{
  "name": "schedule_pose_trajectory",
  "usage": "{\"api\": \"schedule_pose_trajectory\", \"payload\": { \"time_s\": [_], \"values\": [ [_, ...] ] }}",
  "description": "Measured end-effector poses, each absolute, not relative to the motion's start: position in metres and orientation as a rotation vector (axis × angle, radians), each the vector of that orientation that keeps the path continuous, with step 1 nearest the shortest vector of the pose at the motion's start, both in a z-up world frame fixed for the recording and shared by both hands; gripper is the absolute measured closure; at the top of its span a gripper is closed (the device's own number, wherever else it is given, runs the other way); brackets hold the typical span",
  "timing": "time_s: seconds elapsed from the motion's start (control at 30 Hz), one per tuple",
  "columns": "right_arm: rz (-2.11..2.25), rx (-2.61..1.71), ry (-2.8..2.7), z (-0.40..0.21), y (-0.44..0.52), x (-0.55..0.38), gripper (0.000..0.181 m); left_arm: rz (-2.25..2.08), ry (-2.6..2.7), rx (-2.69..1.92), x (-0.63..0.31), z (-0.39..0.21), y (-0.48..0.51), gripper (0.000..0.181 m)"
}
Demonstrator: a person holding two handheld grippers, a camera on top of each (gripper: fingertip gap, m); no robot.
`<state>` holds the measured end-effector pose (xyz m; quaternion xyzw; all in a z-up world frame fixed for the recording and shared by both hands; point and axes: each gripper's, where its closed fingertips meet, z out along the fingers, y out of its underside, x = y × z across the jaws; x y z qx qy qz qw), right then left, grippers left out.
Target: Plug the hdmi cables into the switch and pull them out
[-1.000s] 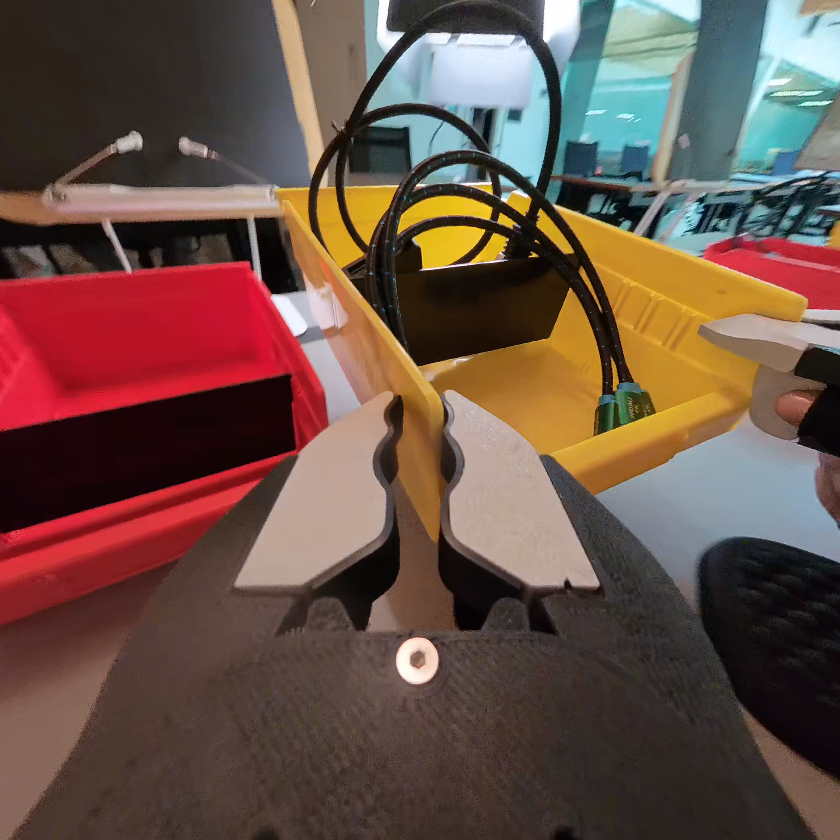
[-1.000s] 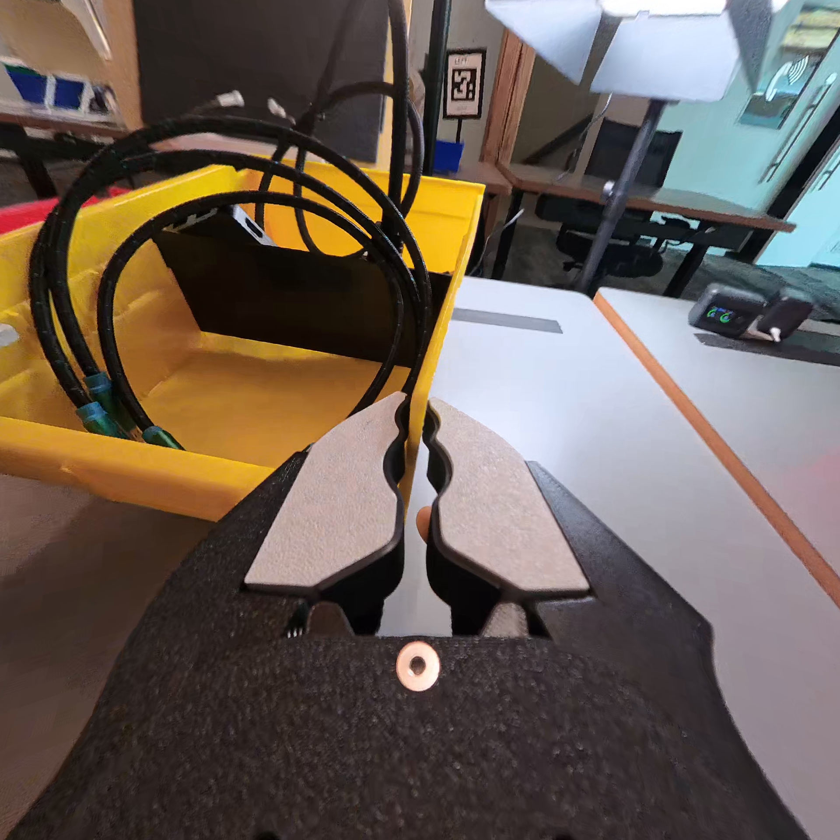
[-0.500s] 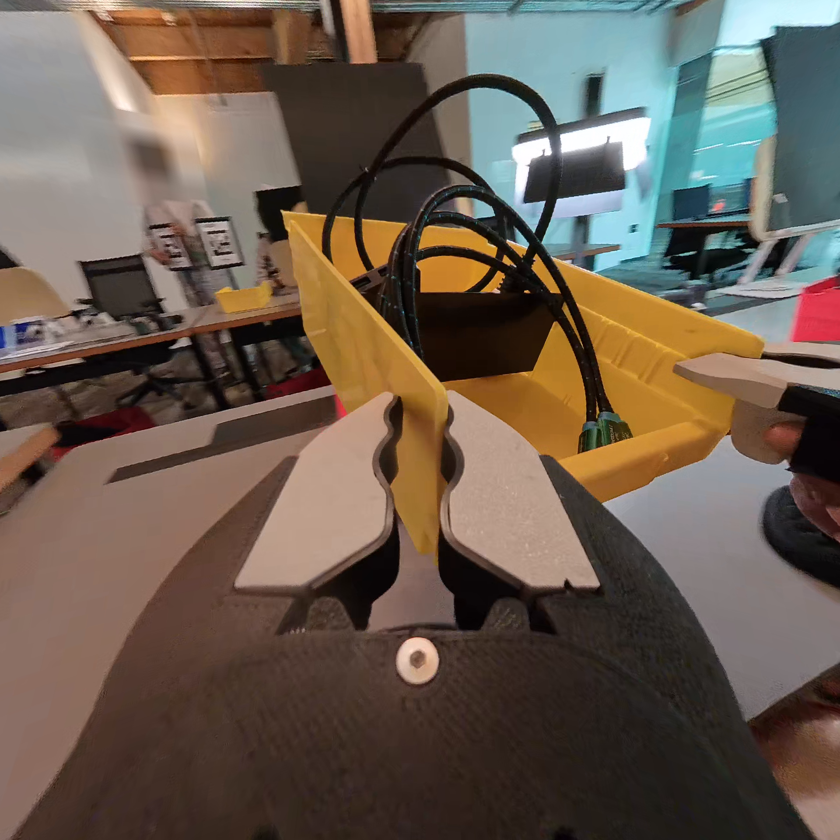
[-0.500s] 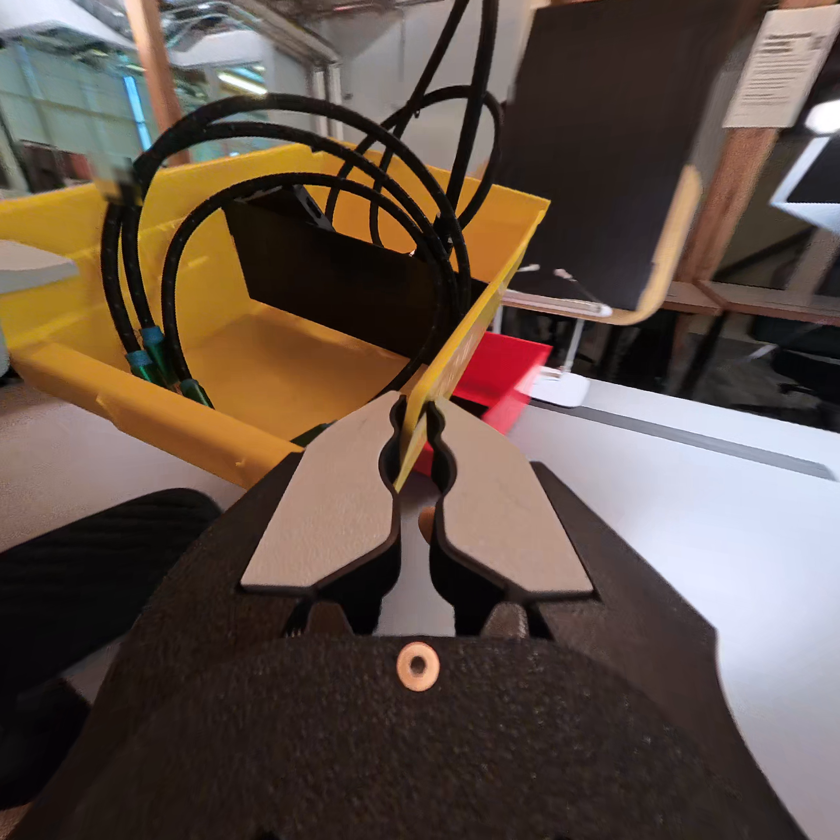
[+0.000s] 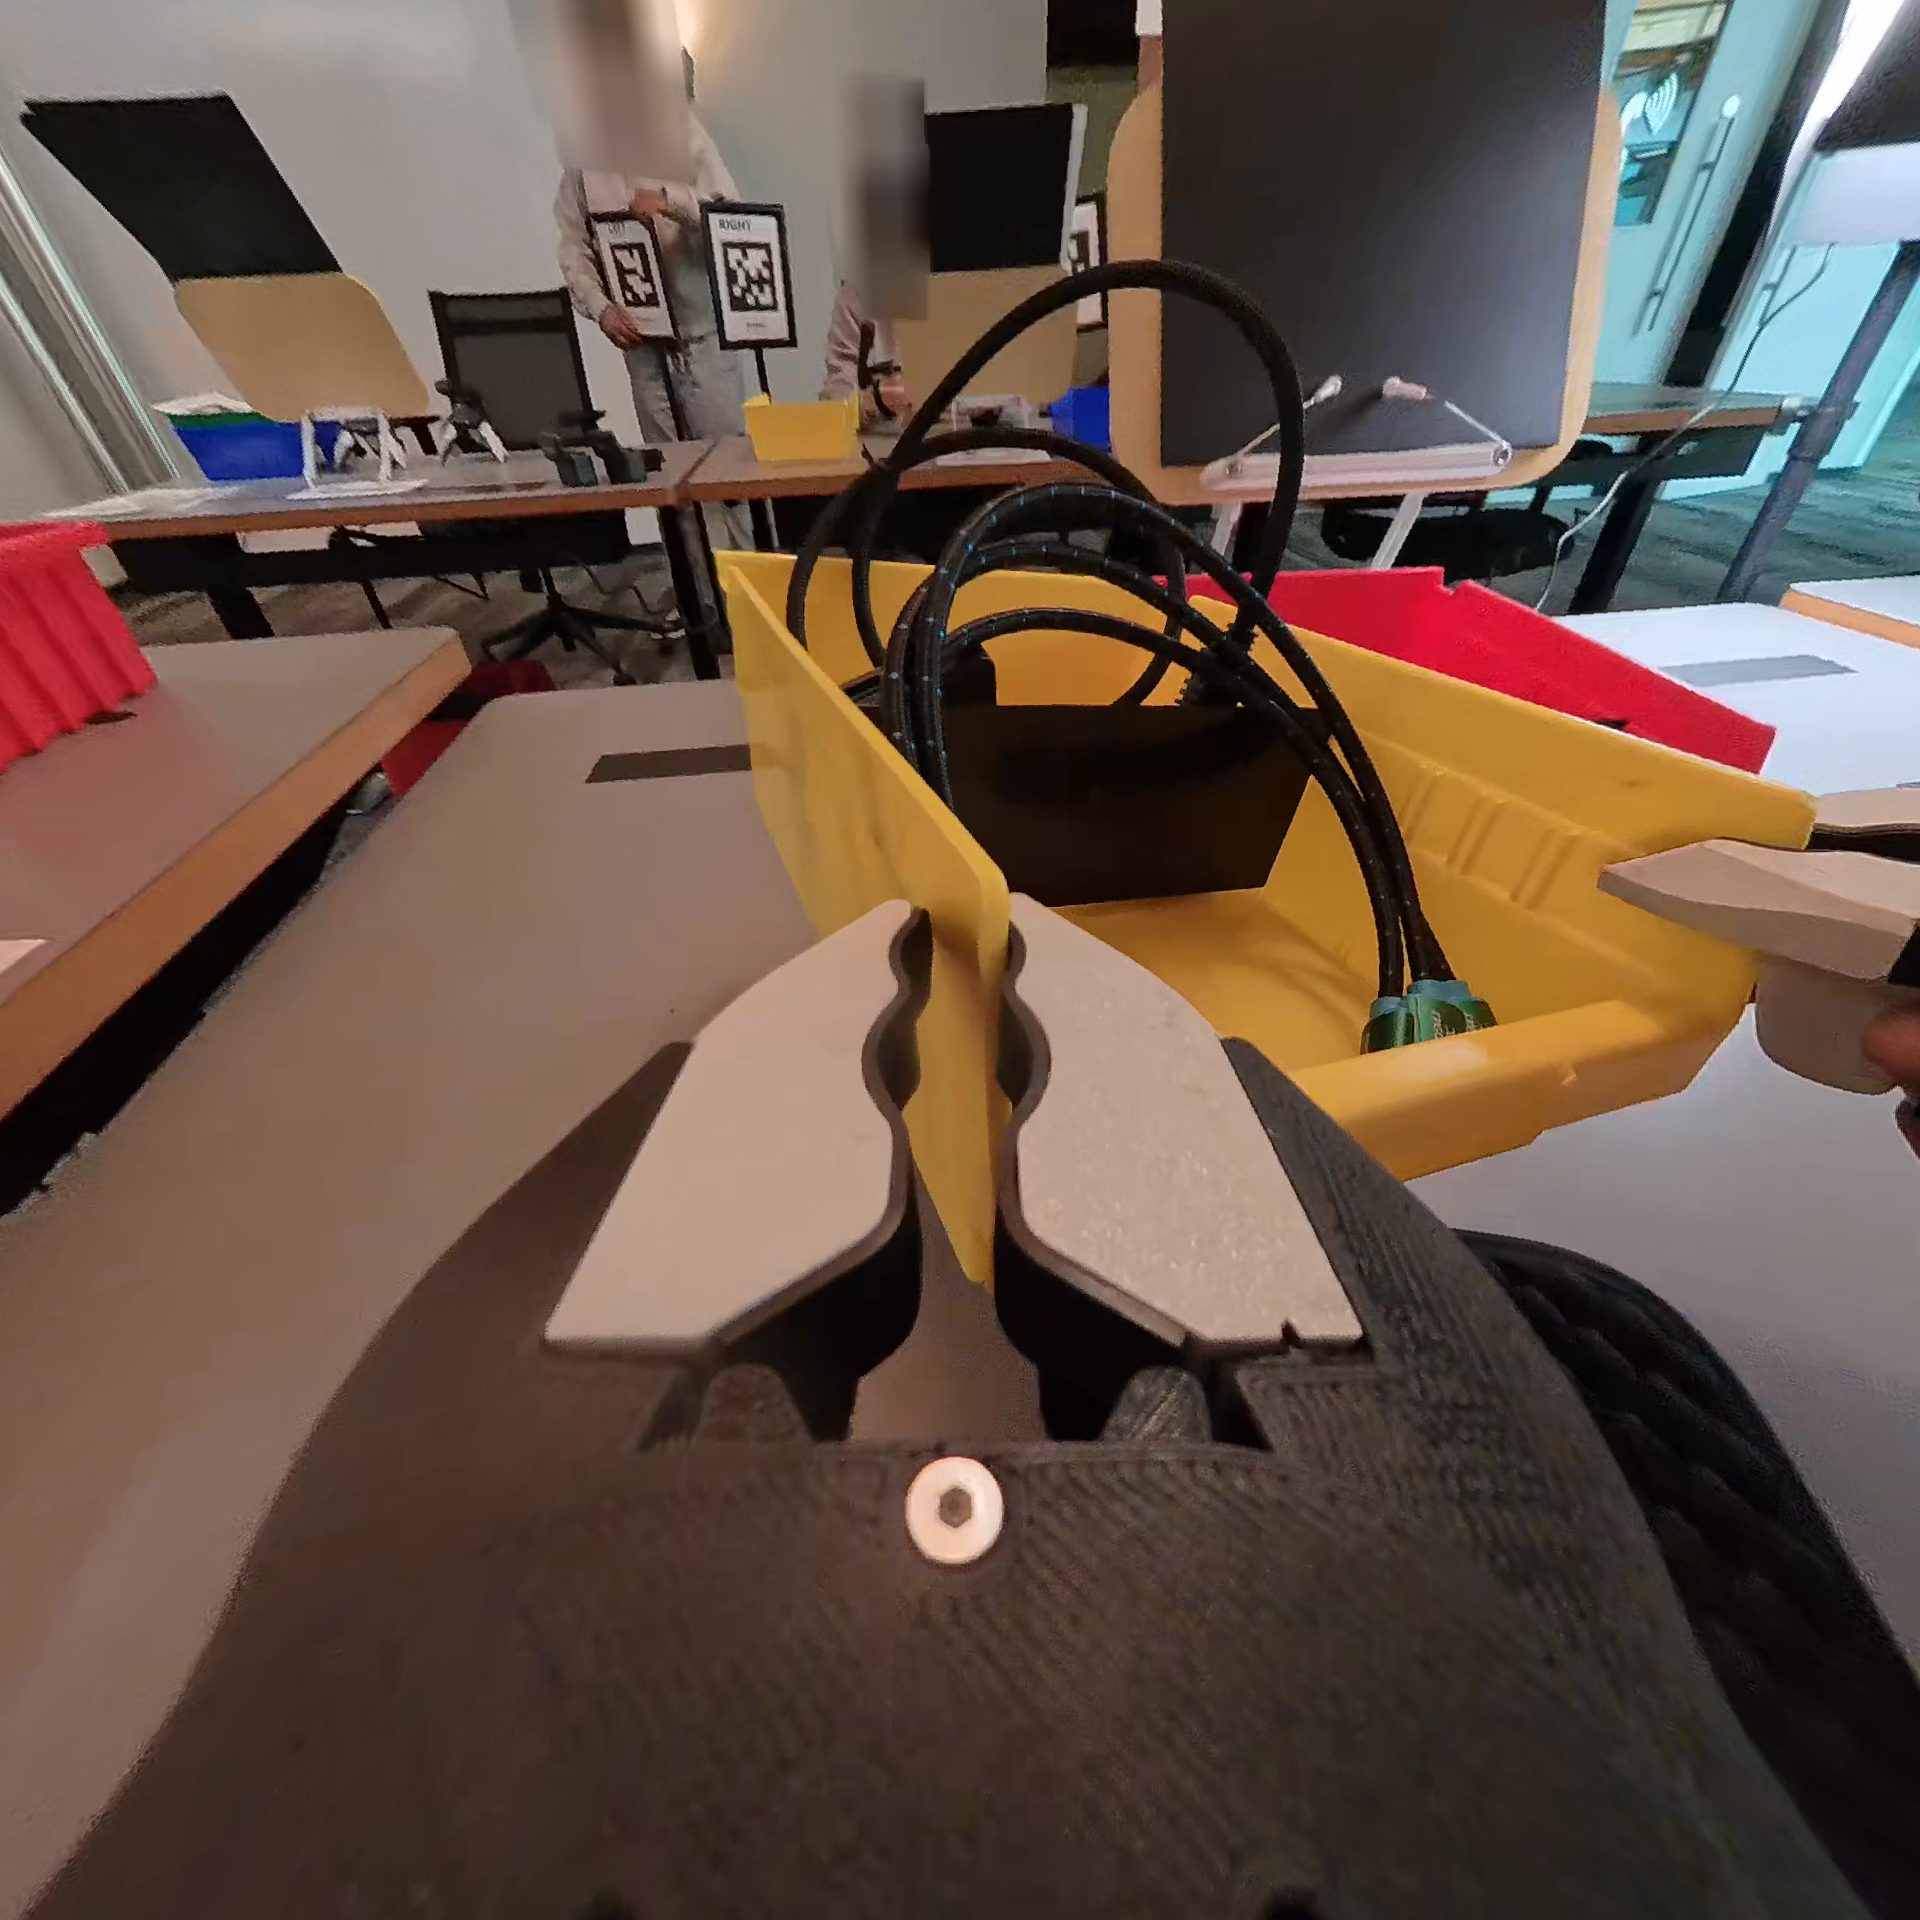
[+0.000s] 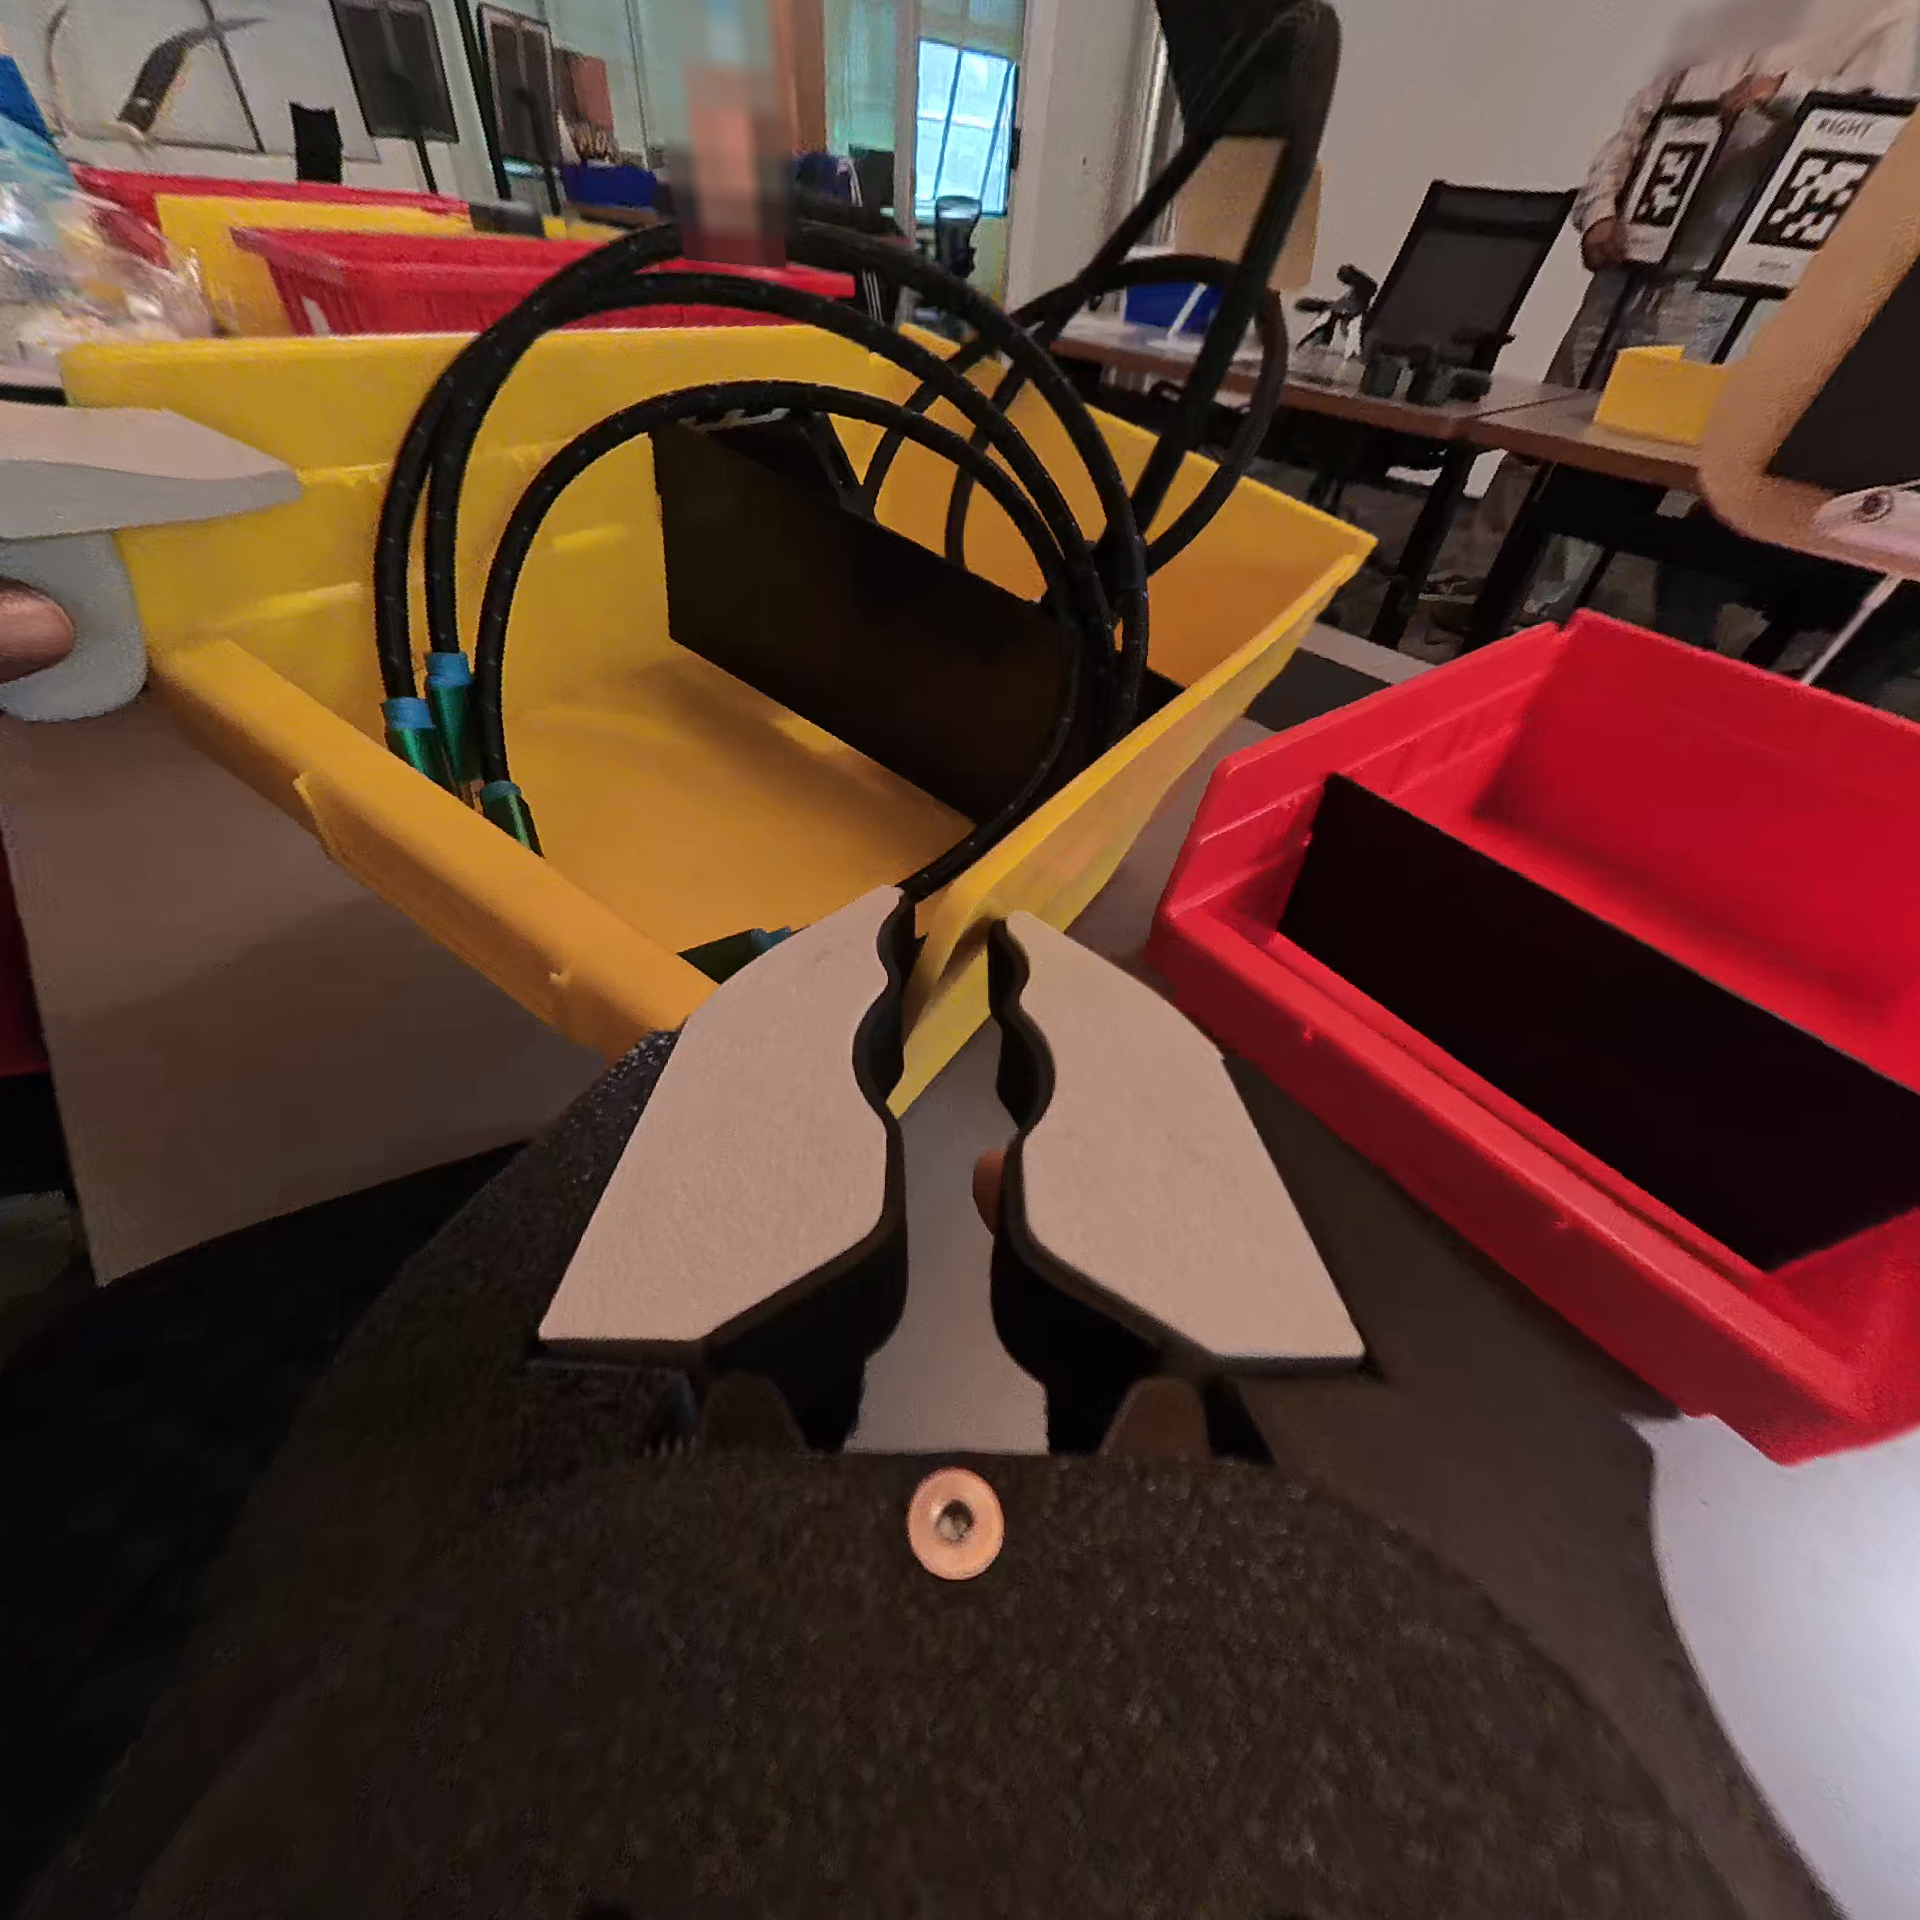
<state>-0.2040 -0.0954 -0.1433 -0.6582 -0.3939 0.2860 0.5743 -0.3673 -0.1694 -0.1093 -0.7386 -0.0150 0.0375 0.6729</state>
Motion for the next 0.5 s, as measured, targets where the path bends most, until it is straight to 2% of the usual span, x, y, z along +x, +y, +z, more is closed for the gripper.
{"api": "schedule_pose_trajectory", "payload": {
  "time_s": [0.23, 0.33, 0.37, 0.43, 0.5],
  "values": [
    [0.633, -1.64, -0.938, -0.187, -0.056, -0.194, 0.166, -0.01, 0.001, -1.803, -0.362, -0.172, -0.119, 0.169],
    [0.642, -1.714, -1.033, -0.2, -0.052, -0.184, 0.16, 0.005, 0.098, -1.919, -0.352, -0.196, -0.105, 0.152],
    [0.686, -1.712, -1.08, -0.197, -0.056, -0.181, 0.157, 0.016, 0.086, -1.902, -0.354, -0.19, -0.105, 0.149],
    [0.707, -1.697, -1.118, -0.176, -0.057, -0.165, 0.14, 0.064, 0.094, -1.844, -0.36, -0.166, -0.112, 0.149],
    [0.667, -1.664, -1.18, -0.152, -0.048, -0.143, 0.14, 0.105, 0.19, -1.821, -0.352, -0.147, -0.119, 0.147]
  ]
}}
